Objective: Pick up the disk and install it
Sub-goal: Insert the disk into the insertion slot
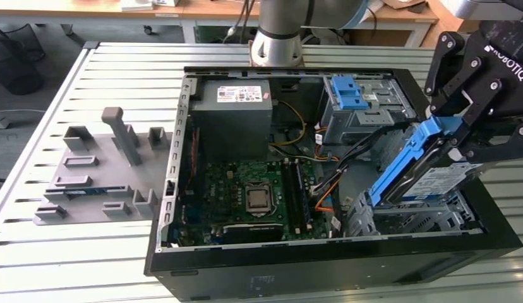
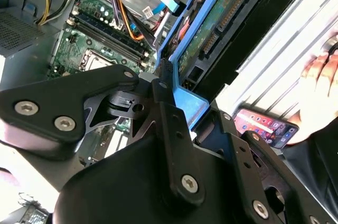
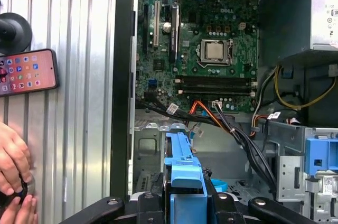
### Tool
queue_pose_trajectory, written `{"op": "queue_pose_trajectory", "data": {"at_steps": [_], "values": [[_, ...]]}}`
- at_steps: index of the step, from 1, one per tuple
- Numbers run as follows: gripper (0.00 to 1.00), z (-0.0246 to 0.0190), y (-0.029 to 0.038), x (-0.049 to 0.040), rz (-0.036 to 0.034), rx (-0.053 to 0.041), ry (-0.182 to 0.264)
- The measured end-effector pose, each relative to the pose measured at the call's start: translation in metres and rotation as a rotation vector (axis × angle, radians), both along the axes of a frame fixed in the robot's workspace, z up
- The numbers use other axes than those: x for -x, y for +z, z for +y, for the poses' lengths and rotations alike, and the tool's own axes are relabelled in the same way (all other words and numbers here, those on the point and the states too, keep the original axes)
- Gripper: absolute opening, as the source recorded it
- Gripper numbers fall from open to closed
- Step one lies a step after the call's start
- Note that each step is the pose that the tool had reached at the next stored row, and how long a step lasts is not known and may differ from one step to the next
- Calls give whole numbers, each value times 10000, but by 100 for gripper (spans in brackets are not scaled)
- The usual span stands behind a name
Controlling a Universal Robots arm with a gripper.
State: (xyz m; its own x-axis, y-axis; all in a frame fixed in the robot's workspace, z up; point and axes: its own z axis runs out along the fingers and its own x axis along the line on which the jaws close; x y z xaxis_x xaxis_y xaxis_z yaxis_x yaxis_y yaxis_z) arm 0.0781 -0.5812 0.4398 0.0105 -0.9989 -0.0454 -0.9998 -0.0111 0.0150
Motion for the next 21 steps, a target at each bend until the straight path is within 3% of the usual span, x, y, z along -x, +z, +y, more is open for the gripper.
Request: {"op": "queue_pose_trajectory", "data": {"at_steps": [21], "values": [[36,-3,-227,-3,-1,-3,-1]]}}
